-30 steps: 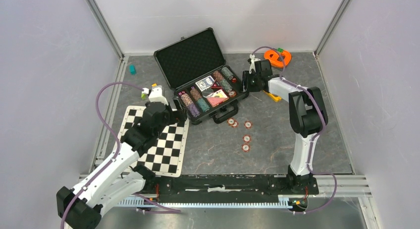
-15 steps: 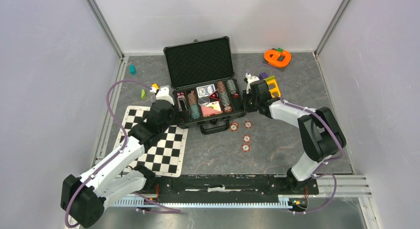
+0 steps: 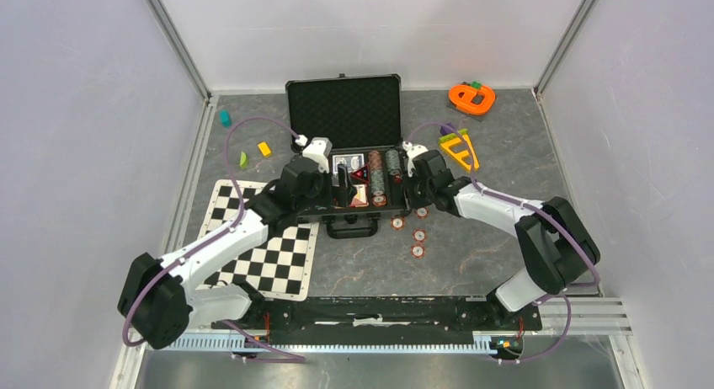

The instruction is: Pack up texas hold em set

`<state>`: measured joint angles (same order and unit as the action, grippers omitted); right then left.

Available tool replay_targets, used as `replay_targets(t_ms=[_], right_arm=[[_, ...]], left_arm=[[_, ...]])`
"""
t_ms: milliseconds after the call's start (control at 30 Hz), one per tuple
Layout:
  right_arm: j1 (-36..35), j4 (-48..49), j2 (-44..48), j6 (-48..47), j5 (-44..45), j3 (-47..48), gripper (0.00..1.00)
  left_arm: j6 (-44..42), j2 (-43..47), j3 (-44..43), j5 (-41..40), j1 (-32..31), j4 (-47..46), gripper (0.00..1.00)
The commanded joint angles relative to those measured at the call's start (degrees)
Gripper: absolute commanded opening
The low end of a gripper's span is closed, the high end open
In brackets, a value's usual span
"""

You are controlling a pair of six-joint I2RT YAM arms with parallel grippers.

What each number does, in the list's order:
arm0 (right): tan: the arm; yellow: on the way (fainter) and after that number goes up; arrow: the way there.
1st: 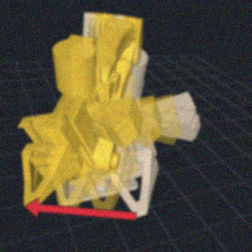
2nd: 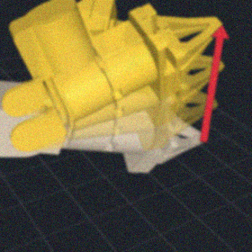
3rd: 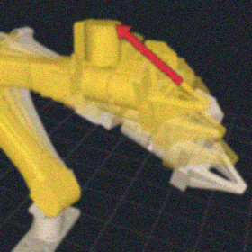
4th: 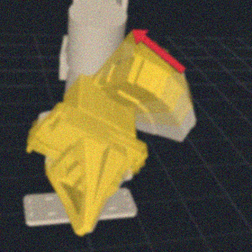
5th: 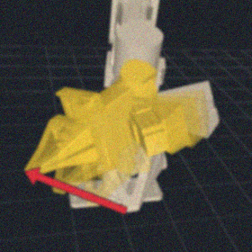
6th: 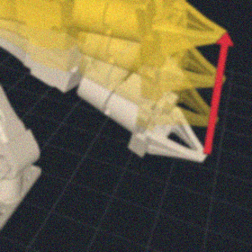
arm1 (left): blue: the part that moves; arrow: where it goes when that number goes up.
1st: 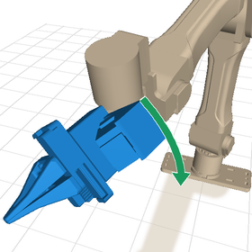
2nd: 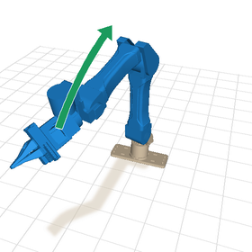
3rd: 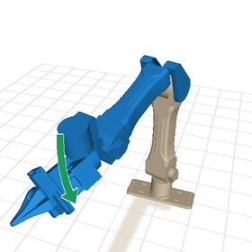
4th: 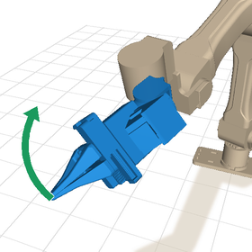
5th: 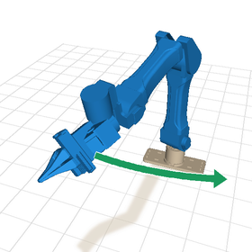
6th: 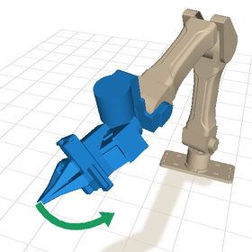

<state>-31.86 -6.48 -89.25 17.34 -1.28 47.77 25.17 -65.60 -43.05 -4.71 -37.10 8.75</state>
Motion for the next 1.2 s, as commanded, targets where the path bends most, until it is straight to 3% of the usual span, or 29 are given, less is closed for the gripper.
replay_targets(t_ms=[0, 267, 400, 500, 567, 667, 733, 933, 1167], right_arm=[[-2.93, -8.96, 3.26, -8.22, -4.50, 3.79, 0.39], [-2.94, -2.54, 10.47, -10.35, 2.11, 2.58, 0.80], [-3.16, 1.40, 12.54, -11.92, -2.31, 1.29, 0.81], [-3.77, 8.36, 14.27, -11.06, -0.46, -2.69, 0.79], [-4.66, 18.06, 18.74, -15.28, -1.58, -10.60, 0.82], [-4.97, 28.32, 23.20, -28.34, -15.95, -18.77, 0.98], [-4.97, 30.42, 22.94, -27.02, -16.27, -18.44, 0.98], [-5.52, 9.04, 13.44, -37.30, -15.80, -0.41, 0.98], [-7.78, 9.14, 9.54, -52.14, -8.47, 0.51, 0.98]], left_arm=[[-3.28, -3.54, -4.35, 4.43, -0.73, -5.97, 0.92], [-2.71, -3.56, -2.96, 4.45, -1.82, -10.18, 0.92], [-3.35, -2.23, -1.62, 5.65, -2.27, -10.25, 0.92], [-1.22, -0.31, 0.35, 3.60, -2.36, -11.48, 0.92], [0.63, 1.66, 2.42, 1.18, -2.34, -12.31, 0.92], [1.74, 3.15, 3.65, -0.71, -2.27, -11.28, 0.93], [1.99, 4.40, 4.63, -1.90, -2.28, -10.44, 0.93], [2.53, 11.57, 8.84, -3.80, -2.27, -10.09, 0.95], [3.76, 17.15, 12.78, -4.66, -2.27, -7.66, 0.96]])
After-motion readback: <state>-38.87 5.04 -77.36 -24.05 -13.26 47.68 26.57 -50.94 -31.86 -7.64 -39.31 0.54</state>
